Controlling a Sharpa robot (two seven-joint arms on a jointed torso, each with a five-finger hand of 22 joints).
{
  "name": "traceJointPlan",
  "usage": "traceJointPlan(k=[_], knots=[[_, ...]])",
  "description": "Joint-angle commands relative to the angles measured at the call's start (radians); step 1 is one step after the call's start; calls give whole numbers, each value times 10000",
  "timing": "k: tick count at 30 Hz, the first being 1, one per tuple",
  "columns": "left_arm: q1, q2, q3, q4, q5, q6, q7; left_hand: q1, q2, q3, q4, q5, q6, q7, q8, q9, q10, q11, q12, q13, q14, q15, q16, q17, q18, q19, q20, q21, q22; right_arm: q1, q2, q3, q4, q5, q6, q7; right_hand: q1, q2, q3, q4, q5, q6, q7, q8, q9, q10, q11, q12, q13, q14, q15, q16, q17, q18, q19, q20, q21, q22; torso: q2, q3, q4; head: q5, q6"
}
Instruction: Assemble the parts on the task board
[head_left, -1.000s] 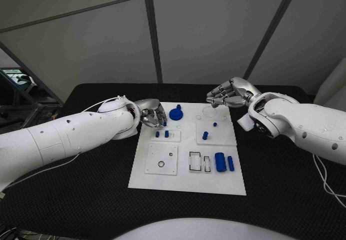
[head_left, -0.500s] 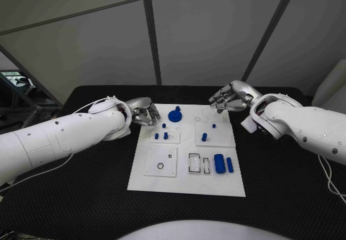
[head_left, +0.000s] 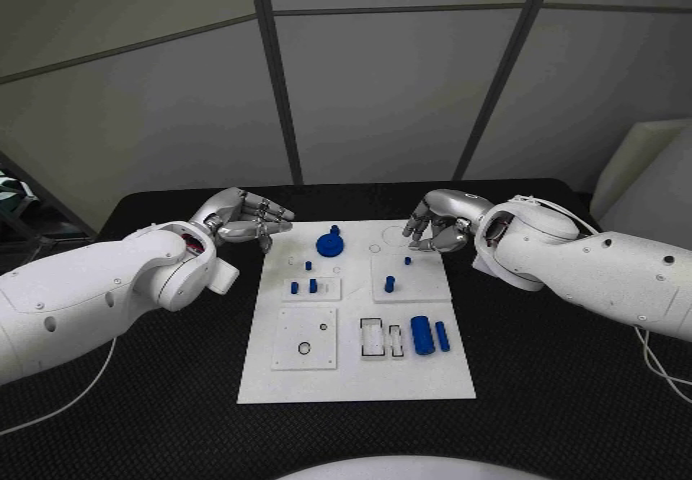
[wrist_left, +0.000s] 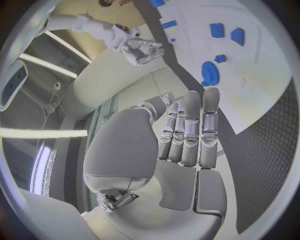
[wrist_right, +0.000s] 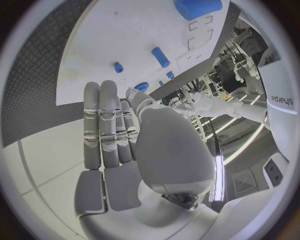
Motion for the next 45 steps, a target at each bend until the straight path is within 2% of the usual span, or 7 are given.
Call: traceJointPlan(k=[1, 7, 16, 28, 45], knots=[[-47, -143, 8, 321, 3200, -112, 1562, -14, 82, -91, -8, 44, 77, -1, 56, -4, 44, -43, 67, 25, -86, -13, -61, -24, 201, -55, -4, -67, -24, -24, -2, -30, 169, -1811, 368, -830, -69, -104, 91, 34, -34, -193, 27, -65, -19, -197, 36, -80, -22, 353, -9, 314, 232, -228, 116, 24, 550, 599, 15, -10, 14, -113, 45], [-97, -264, 8, 636, 3739, -12, 1912, -12, 113, -147, -6, 41, 92, -3, 68, -5, 51, -54, 130, 51, -116, -13, -66, -51, 202, -63, -5, -98, -43, -91, 45, -67, 282, -2137, 520, -1001, -138, -256, 182, 78, -48, -424, 100, -54, -14, -476, 118, -72, -31, 214, 57, 1102, 925, -287, 86, 103, 1264, 1354, 16, -10, 25, -147, 40], [-111, -343, 8, 777, 4005, 1, 2078, 0, 129, -184, -14, 39, 93, -4, 71, -7, 42, -57, 167, 66, -139, -15, -69, -70, 202, -71, -6, -119, -55, -202, 173, -109, 281, -2238, 754, -1038, -148, -271, 337, 97, -38, -435, 91, -29, 5, -536, 130, -23, -26, 125, 72, 2183, 1906, -385, 170, 152, 2157, 2351, 15, 1, 30, -149, -11], [-113, -383, 8, 849, 4045, -102, 2024, 3, 136, -235, -19, 34, 72, 17, 63, -14, 14, -46, 202, 80, -153, -11, -64, -89, 201, -76, -5, -143, -70, -320, 413, -186, -14, -2311, 952, -1052, -13, -199, 841, -3, -205, -282, 38, -11, 17, -451, 88, 8, -32, 198, 48, 3857, 3434, -613, 621, 150, 3534, 3966, 25, 10, 32, -128, -42], [-112, -388, 9, 816, 4047, -167, 1942, -4, 138, -264, -16, 31, 62, 29, 60, -16, 2, -39, 221, 87, -154, -6, -58, -97, 200, -76, -4, -154, -78, -463, 614, -214, -150, -2323, 1091, -1061, -1, 0, 1481, -159, -413, 169, -53, 101, 72, 13, -22, 109, 14, 313, -30, 5298, 4752, -850, 1183, 107, 4729, 5440, 19, 12, 21, -85, -109]])
